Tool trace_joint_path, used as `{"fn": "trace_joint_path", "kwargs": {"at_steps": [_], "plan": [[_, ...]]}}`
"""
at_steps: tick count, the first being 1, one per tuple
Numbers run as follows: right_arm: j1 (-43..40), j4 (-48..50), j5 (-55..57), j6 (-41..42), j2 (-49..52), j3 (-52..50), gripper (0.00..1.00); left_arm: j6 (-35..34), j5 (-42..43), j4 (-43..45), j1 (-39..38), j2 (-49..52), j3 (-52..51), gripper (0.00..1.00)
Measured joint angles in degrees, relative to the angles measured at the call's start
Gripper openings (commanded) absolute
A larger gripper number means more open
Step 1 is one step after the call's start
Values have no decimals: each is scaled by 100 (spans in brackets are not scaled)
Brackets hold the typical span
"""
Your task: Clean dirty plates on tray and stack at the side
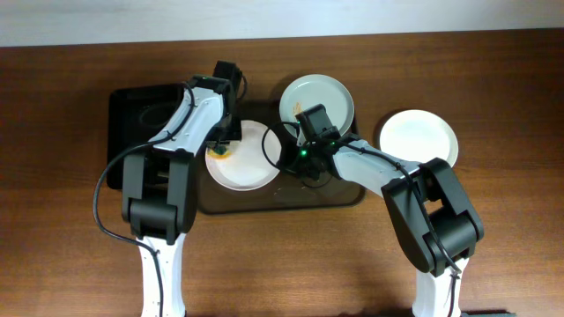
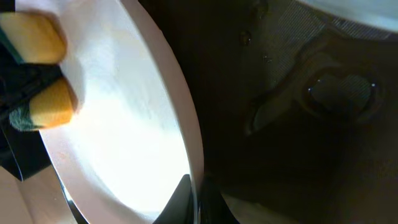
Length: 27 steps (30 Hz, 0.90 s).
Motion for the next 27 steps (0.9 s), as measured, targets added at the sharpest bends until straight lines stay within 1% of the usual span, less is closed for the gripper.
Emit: {"fn": "trace_joint_path", "kwargs": {"at_steps": [2,5,6,7,8,10,11,12,14,15,17,20,23,24,25,26,27], "plan": [[0,0,7,15,0,0,4,76,540,275,50,0,7,1],[-20,-17,11,26,0,0,4,581,1884,391,170,13,13,0],[-28,-24,-2,26,0,0,4,925,2546,223,186,57,11,0],[-33,-31,-4,26,0,0,4,1202,3029,26,179,105,7,0],[-33,-33,-4,24,0,0,4,1432,3307,-201,175,140,0,1],[-39,-37,-4,2,0,0,4,2031,3786,-973,168,229,-57,1],[-39,-39,-4,2,0,0,4,2275,3886,-1292,157,271,-92,0],[-39,-37,-4,2,0,0,4,2424,3917,-1427,151,293,-109,0],[-39,-39,-4,0,0,0,4,2485,3727,-1574,140,297,-114,0],[-39,-39,-4,2,0,0,4,2352,3504,-1600,129,291,-105,1],[-39,-37,-4,-2,0,0,4,1794,2802,-1561,90,186,-74,1],[-39,-37,-4,-4,0,0,4,800,1292,-1141,68,35,-17,1],[-39,-37,-4,-9,0,0,4,282,402,-599,61,2,7,1],[-39,-35,-4,-13,0,0,4,144,192,-319,61,-2,7,1],[-37,-15,-2,-9,0,0,4,98,179,-142,57,-2,7,1],[-35,-17,2,11,0,0,4,55,280,81,50,-2,7,0],[-39,-17,4,17,0,0,4,20,564,264,61,-2,9,1]]}}
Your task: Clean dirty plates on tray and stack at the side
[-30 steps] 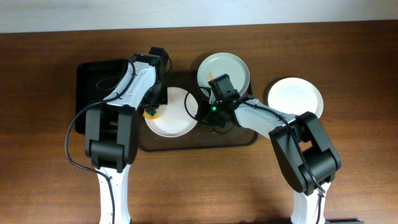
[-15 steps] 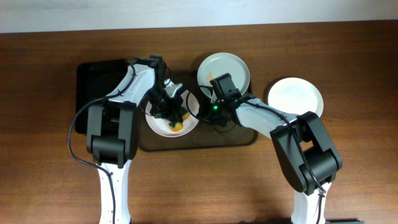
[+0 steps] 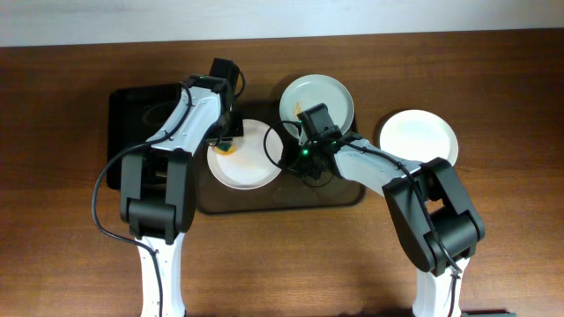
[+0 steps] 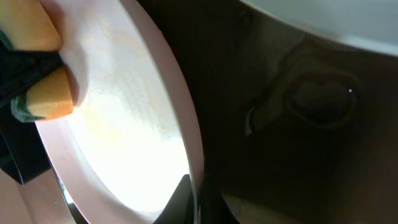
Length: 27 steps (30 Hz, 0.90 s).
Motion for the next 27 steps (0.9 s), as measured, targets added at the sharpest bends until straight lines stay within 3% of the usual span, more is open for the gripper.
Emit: {"fn": "trace_joint_path", "kwargs": {"at_steps": [6,9,16,22,27], "plan": [[0,-2,9,13,0,0,4,750,2481,-168,85,111,0,1],[0,-4,9,9,0,0,4,1241,3088,-603,94,197,-35,1],[-24,-68,-81,-173,-2,4,4,1397,3311,-686,761,168,-35,0],[-24,-1821,743,-1091,-557,238,4,1394,2983,-658,901,-737,2,1],[39,-2625,1864,-1572,-1633,310,4,1397,2791,-592,901,-822,28,1]]}}
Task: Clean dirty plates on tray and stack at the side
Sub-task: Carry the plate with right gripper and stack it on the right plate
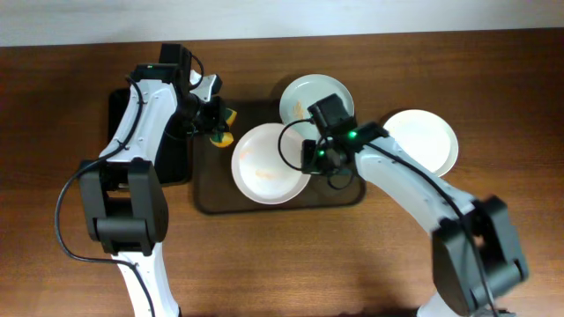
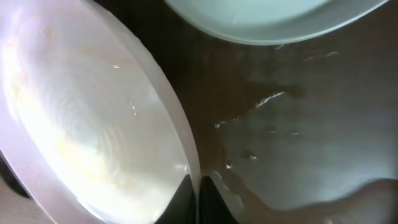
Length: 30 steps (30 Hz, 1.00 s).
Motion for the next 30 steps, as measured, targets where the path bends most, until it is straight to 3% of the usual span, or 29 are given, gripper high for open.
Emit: {"fn": "trace_joint_path", "kwargs": {"at_steps": [8,15,18,25,28,30], "plan": [[817,-625,3119,-160,-1185,2,4,0,-284,42,0,0,0,1],[1985,-522,6738,-249,-1257,2,4,0,-330,42,0,0,0,1],[2308,-330,7512,-420,-1257,4,4,0,-332,42,0,0,0,1],[2439,-227,8102,-551,-1257,4,4,0,-332,42,0,0,-4,1],[2299,-229,7331,-540,-1257,4,4,0,-332,52,0,0,-4,0],[1788,-293,6111,-535,-1261,13,4,0,-334,63,0,0,-4,0]]}}
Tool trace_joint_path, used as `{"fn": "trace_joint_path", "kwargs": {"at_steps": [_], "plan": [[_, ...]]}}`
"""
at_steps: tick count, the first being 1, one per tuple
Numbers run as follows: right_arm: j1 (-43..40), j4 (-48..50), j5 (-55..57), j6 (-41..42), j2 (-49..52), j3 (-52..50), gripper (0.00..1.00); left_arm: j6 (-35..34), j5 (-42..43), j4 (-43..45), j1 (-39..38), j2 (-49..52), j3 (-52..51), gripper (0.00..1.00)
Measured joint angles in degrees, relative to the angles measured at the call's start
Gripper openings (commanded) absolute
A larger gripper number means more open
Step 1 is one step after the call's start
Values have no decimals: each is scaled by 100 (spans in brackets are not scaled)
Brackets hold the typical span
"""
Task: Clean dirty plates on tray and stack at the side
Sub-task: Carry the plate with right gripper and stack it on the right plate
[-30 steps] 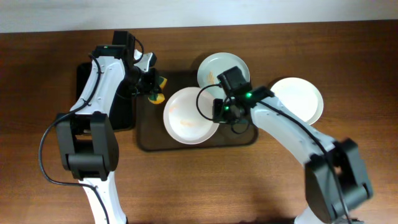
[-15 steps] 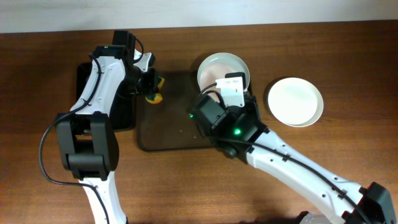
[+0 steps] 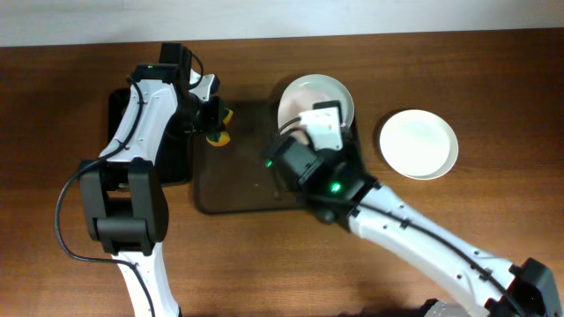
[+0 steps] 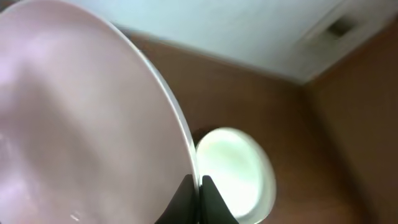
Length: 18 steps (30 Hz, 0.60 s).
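My right gripper is shut on the rim of a white plate, which it holds high above the tray and tipped on edge. In the overhead view my raised right arm hides most of that plate. A pale green plate lies at the back of the dark tray. A clean white plate rests on the table to the right, and the right wrist view shows this same plate below the held one. My left gripper is shut on a yellow sponge at the tray's back left corner.
A black bin stands left of the tray, under my left arm. The brown table extends in front and to the right. A white wall runs along the back edge.
My right arm has risen far above the table and taken the white plate up off the tray, now tipped on edge. My left gripper and the sponge have not moved.
First my left gripper pressed the sponge on the white plate at the tray's left while my right gripper pinched its rim. The sponge then shifted on the plate. Later the sponge was back at the tray's corner and the plate nearer the middle. Now the plate is lifted.
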Motion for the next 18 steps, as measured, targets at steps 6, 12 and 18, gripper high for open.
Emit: {"fn": "trace_joint_path", "kwargs": {"at_steps": [6,12,18], "plan": [[-2334,-334,-3353,-37,-48,0,4,0,-15,2,0,11,0,1],[-5204,-538,-5488,-190,-50,4,4,-2,-15,0,0,81,0,0],[-6636,-446,-5746,-205,463,-155,4,0,-13,0,0,81,0,0]]}}
